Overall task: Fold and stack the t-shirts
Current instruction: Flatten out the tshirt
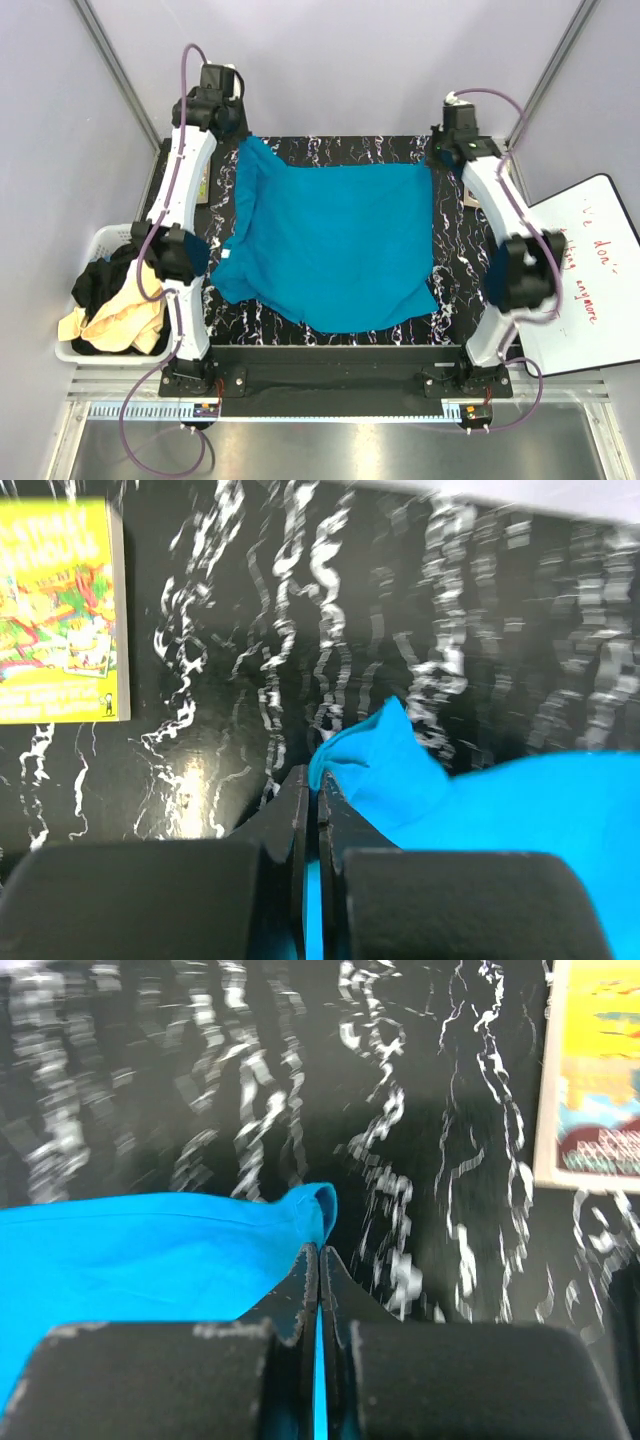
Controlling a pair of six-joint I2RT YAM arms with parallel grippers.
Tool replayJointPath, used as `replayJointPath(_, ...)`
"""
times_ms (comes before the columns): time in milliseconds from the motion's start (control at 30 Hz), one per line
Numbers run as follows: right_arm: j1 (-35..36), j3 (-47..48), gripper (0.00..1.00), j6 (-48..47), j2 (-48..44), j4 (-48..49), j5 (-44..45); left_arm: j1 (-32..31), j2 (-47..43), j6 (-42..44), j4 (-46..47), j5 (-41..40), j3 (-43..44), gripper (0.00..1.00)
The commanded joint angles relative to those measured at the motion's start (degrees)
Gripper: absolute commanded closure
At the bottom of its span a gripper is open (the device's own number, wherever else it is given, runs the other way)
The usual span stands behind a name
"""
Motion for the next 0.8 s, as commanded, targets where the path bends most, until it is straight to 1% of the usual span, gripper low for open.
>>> replayJointPath(0,-1.9,12.33,1.0,-0.69,12.89,4.17,4.58,3.11,5.45,-1.09,3.91,2.7,7.21,1.0)
replayJointPath(33,-2.42,16.97,1.0,-0.6,14.85,3.91,4.76,3.38,7.21,-1.44,4.43,3.4,7.92,1.0)
replayJointPath(100,-2.43,21.21,1.0,-0.25,19.58,3.03,5.64,3.64,8.1,-1.97,5.48,4.11,8.02,1.0)
replayJointPath(200,-2.52,31.13,1.0,-0.16,25.05,-0.92,5.38,3.65,8.37,-2.32,8.47,6.82,5.47,0.99)
replayJointPath(233,-2.6,32.12,1.0,-0.51,25.93,-1.71,5.12,3.65,9.15,-2.23,8.74,8.32,5.03,0.99)
replayJointPath(433,-2.69,28.01,1.0,0.28,25.95,-2.25,5.03,2.77,10.74,-1.18,8.74,12.19,-3.49,1.0)
replayJointPath(467,-2.69,27.39,1.0,0.28,25.33,-2.25,4.42,2.16,10.83,-0.57,8.65,12.2,-5.85,1.0)
replayJointPath(567,-2.69,24.85,1.0,0.01,23.75,-2.16,4.41,1.71,10.4,-0.73,8.74,10.8,-9.38,1.0)
replayJointPath(700,-2.61,21.95,1.0,-0.16,21.9,-1.72,4.33,2.33,8.99,-1.96,8.83,3.26,-9.66,1.0)
replayJointPath(767,-2.61,21.15,1.0,0.01,21.03,-1.63,3.46,2.94,9.16,-2.49,8.83,2.97,-6.76,1.0)
